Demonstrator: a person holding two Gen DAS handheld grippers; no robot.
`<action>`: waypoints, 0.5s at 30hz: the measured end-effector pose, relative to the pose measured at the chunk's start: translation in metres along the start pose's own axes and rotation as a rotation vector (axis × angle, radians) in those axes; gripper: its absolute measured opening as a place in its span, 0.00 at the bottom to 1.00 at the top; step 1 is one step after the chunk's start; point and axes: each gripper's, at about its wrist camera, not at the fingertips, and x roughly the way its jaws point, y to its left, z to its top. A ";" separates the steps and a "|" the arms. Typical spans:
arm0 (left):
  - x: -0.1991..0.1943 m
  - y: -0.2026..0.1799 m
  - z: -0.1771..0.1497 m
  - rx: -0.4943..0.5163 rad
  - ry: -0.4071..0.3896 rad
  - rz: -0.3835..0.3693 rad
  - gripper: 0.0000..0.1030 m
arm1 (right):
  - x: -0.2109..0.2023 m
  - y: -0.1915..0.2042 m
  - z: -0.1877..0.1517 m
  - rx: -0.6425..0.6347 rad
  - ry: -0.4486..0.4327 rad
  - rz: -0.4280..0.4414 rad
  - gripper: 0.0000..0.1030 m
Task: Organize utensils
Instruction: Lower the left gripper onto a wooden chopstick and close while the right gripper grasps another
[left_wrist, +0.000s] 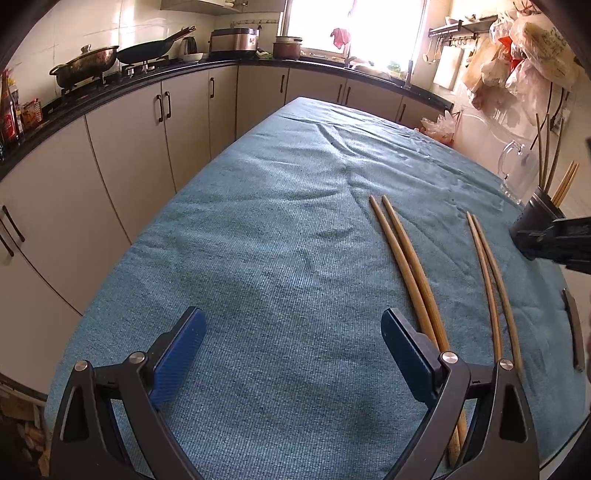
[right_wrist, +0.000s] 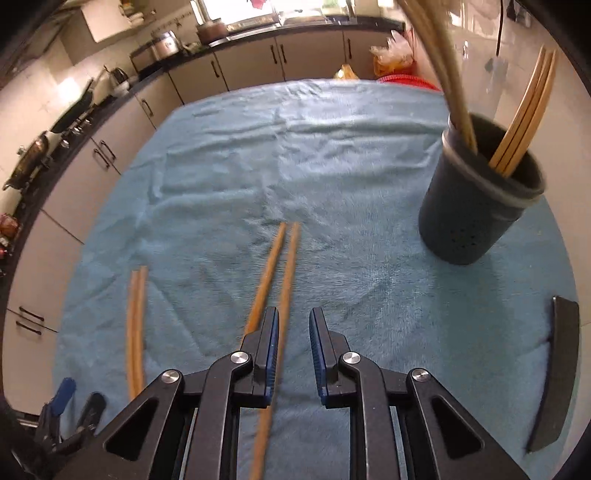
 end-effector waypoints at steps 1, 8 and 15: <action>0.000 0.000 0.000 0.002 0.001 0.001 0.93 | -0.005 0.003 0.000 0.000 -0.009 0.012 0.18; 0.000 0.000 0.001 0.006 0.003 0.012 0.93 | -0.047 0.021 -0.004 0.012 -0.074 0.111 0.18; 0.000 -0.001 0.000 0.010 0.005 0.018 0.93 | -0.108 0.032 0.008 -0.011 -0.203 0.198 0.18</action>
